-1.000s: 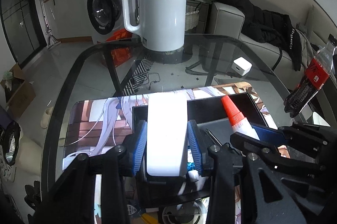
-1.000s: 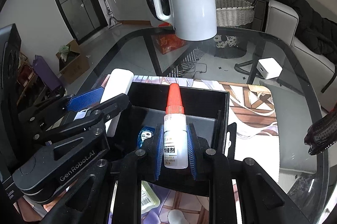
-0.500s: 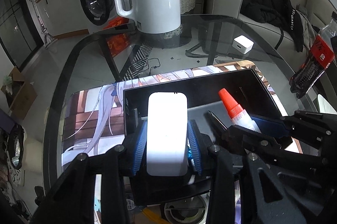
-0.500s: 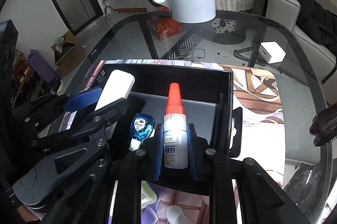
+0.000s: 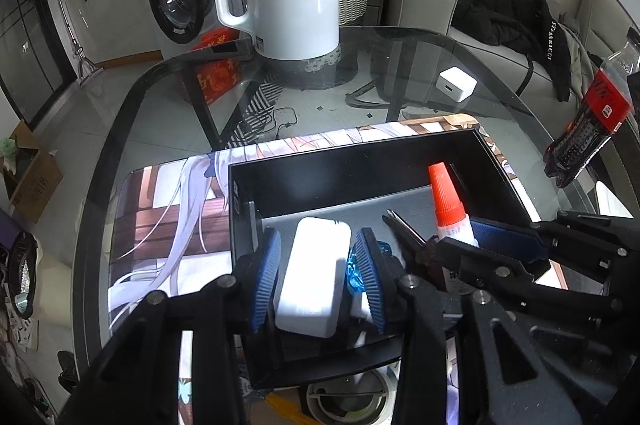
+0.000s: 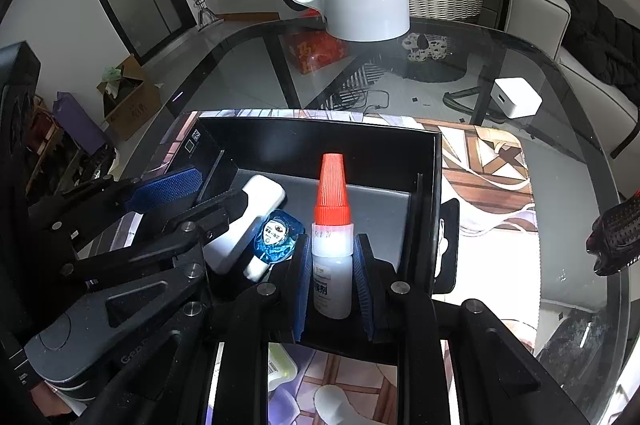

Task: Organize rigid objects
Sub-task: 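Lower both held items into the black box and open both tools, then move the right tool to the translucent soap box while the left tool approaches the yellow clip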

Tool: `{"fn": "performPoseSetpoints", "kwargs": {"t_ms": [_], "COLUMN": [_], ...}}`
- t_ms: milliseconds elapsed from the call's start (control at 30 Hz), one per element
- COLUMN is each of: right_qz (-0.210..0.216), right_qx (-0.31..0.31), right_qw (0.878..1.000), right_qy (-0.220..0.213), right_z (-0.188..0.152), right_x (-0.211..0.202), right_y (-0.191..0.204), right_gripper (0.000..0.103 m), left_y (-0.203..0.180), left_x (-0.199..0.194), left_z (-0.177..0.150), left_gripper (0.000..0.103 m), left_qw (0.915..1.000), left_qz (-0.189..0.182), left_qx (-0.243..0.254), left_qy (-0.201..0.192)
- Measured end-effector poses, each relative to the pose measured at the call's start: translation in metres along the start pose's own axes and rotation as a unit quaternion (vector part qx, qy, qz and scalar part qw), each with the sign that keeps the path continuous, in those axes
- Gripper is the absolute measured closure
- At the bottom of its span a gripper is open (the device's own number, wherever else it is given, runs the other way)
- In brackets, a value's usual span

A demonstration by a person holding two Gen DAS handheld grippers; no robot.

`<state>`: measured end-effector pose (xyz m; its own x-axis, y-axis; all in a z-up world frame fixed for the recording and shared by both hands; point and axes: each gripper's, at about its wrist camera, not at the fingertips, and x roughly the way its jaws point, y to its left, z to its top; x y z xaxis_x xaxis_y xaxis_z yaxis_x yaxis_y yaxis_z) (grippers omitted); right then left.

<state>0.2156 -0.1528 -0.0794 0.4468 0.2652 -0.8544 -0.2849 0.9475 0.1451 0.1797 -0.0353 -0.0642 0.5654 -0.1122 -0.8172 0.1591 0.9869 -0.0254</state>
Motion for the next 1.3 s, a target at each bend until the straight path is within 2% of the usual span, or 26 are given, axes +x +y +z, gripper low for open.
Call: {"fn": "performPoseSetpoints", "kwargs": {"t_ms": [233,267,300,400,567,767,1100,1300], "right_qz": [0.000,-0.002,-0.003,0.005,0.007,0.022,0.045,0.056], "right_qx": [0.004,0.007,0.010,0.017,0.016,0.009,-0.015,-0.017], "right_qw": [1.000,1.000,1.000,1.000,0.999,0.998,0.998,0.998], "right_qy": [-0.004,-0.008,-0.012,-0.023,-0.045,-0.058,-0.031,-0.010], "right_z": [0.000,0.000,-0.001,-0.001,-0.003,-0.008,-0.034,-0.050], "right_x": [-0.001,-0.003,-0.005,-0.012,-0.028,-0.048,-0.055,-0.052], "right_y": [-0.001,-0.002,-0.003,-0.008,-0.007,0.000,0.022,0.030], "right_gripper": [0.078,0.075,0.071,0.069,0.062,0.061,0.060,0.059], "left_y": [0.002,0.002,0.003,0.005,0.009,0.022,0.046,0.059], "left_x": [-0.002,-0.004,-0.006,-0.016,-0.037,-0.056,-0.053,-0.060], "left_z": [0.001,0.001,0.001,0.001,-0.002,-0.009,-0.036,-0.056], "left_gripper": [0.063,0.062,0.055,0.049,0.046,0.045,0.045,0.043], "left_qw": [0.9999,0.9999,0.9999,0.9996,0.9987,0.9982,0.9994,0.9995], "left_qz": [-0.006,-0.006,-0.002,-0.007,-0.008,-0.009,0.012,0.001], "left_qx": [-0.007,-0.008,-0.008,-0.011,-0.005,-0.013,0.002,0.013], "left_qy": [-0.006,-0.008,-0.011,-0.027,-0.050,-0.058,-0.032,-0.029]}}
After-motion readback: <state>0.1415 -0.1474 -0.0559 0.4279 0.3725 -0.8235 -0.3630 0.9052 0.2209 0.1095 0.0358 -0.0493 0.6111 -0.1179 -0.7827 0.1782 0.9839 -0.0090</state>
